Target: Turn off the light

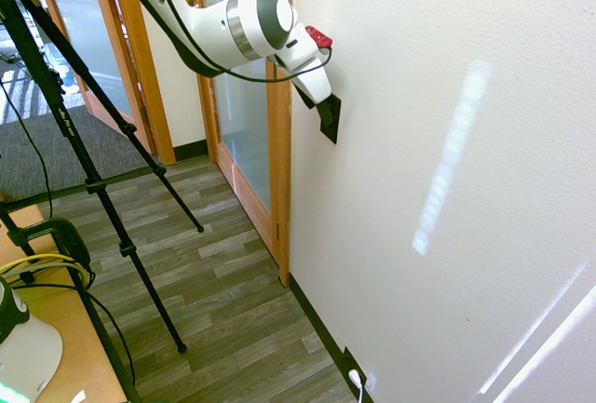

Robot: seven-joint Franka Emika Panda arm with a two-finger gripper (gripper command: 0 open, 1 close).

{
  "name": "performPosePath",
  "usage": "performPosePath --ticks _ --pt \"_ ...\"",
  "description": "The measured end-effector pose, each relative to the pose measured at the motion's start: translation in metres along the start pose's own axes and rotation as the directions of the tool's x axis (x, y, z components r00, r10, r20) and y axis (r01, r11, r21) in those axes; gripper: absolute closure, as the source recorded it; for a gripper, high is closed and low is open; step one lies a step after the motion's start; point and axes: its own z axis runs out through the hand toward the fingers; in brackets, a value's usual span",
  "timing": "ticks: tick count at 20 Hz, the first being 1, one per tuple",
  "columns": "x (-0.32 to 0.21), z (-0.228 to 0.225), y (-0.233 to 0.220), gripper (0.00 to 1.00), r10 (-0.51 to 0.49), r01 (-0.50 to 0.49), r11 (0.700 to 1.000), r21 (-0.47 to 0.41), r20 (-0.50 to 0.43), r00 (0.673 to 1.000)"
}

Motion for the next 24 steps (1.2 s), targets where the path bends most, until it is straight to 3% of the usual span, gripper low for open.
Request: performPosePath --ticks 15,24 --pt "0.011 0.006 -0.005 1.00 0.025 -0.024 0.999 0.035 -0.008 1.000" --pt "-0.002 0.035 -0.008 1.00 0.018 -0.018 1.000 -0.010 0.012 1.000"
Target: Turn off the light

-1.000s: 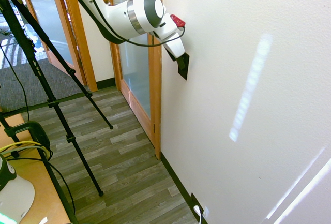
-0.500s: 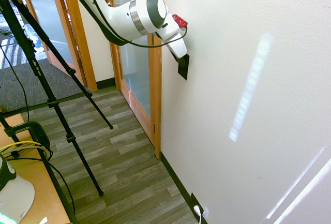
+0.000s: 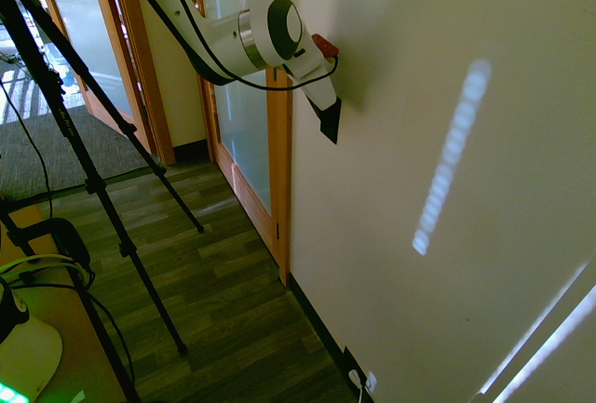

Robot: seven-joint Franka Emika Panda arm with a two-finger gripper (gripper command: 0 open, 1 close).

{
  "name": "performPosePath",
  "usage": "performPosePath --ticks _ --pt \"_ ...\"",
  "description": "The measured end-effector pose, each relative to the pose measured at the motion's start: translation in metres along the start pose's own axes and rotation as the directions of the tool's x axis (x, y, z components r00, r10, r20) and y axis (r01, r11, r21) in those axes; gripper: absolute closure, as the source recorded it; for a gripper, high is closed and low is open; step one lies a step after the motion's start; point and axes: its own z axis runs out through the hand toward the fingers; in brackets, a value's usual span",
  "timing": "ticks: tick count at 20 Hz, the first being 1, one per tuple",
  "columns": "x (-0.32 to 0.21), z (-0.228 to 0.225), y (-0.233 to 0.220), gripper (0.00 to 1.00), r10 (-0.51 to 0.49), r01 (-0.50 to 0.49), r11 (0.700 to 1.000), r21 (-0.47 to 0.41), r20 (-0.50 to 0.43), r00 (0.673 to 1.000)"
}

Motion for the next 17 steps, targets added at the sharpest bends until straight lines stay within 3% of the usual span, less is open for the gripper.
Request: performPosePath --ticks 1,2,10,17 --pt "0.000 0.001 0.000 1.00 -0.001 0.001 1.000 0.000 0.000 1.000" --pt "0.000 0.001 0.000 0.00 -0.001 0.001 1.000 0.000 0.001 1.000" --pt "0.003 -0.001 0.012 0.00 -0.044 0.042 0.997 0.059 0.039 0.998" --pt "-0.028 -0.017 0.045 0.00 -0.100 0.098 0.995 0.027 0.087 0.991"
